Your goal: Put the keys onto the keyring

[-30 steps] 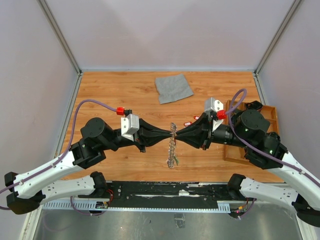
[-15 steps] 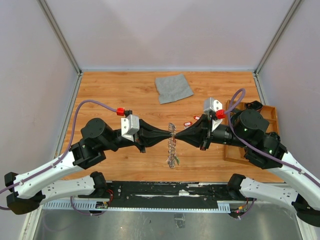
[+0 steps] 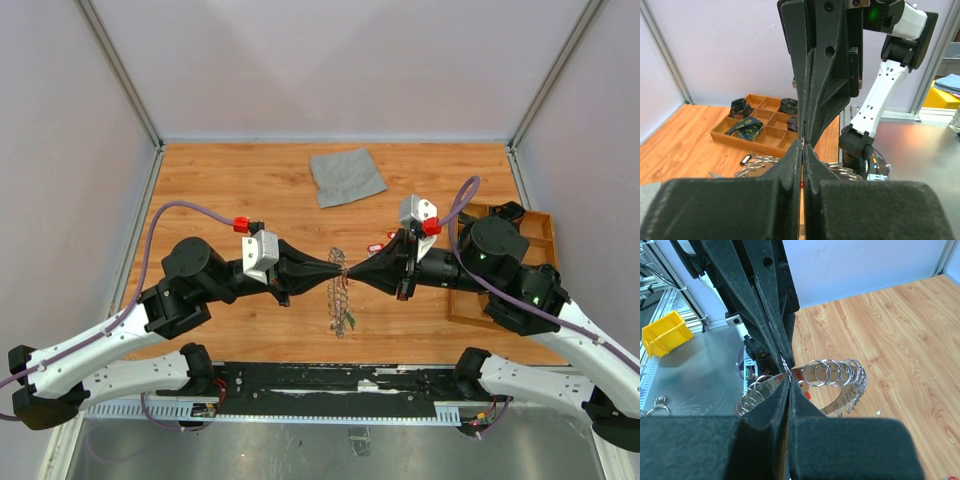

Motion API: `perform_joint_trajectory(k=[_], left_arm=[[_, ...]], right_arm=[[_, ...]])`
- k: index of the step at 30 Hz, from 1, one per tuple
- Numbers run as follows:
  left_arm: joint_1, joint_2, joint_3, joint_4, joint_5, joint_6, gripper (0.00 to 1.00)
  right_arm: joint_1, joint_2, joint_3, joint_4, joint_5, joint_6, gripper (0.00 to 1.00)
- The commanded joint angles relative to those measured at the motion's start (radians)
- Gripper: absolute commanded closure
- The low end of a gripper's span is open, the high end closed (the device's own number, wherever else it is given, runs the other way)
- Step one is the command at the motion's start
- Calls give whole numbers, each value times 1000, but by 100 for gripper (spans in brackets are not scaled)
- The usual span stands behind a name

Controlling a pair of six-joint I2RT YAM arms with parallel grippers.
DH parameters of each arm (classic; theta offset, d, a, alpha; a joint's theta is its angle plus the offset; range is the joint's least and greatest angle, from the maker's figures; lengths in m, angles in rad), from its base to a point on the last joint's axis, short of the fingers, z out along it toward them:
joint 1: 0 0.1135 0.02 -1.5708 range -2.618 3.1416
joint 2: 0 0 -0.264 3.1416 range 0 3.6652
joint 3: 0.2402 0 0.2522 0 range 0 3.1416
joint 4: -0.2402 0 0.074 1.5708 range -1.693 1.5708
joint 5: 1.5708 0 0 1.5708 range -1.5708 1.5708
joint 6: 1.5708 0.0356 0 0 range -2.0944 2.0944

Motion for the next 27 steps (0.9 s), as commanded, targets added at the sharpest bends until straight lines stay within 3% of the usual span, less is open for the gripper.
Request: perform_joint_trajectory(k=[1, 13, 23, 25, 27], left_arm=[[-9, -27, 9, 84, -9, 5, 99], [-9, -22, 7, 91, -8, 0, 99], [-10, -20, 11, 91, -7, -1, 100], [-9, -20, 11, 93, -8, -2, 99], [-9, -22, 11, 96, -8, -2, 99]], right_arm=[[10, 22, 13, -60, -4, 3, 99], [11, 19, 7, -70, 2, 0, 88], [10, -19, -4, -23, 5, -19, 99], [10, -32, 5, -45, 14, -46, 95], [10, -43, 13, -63, 31, -71, 83]])
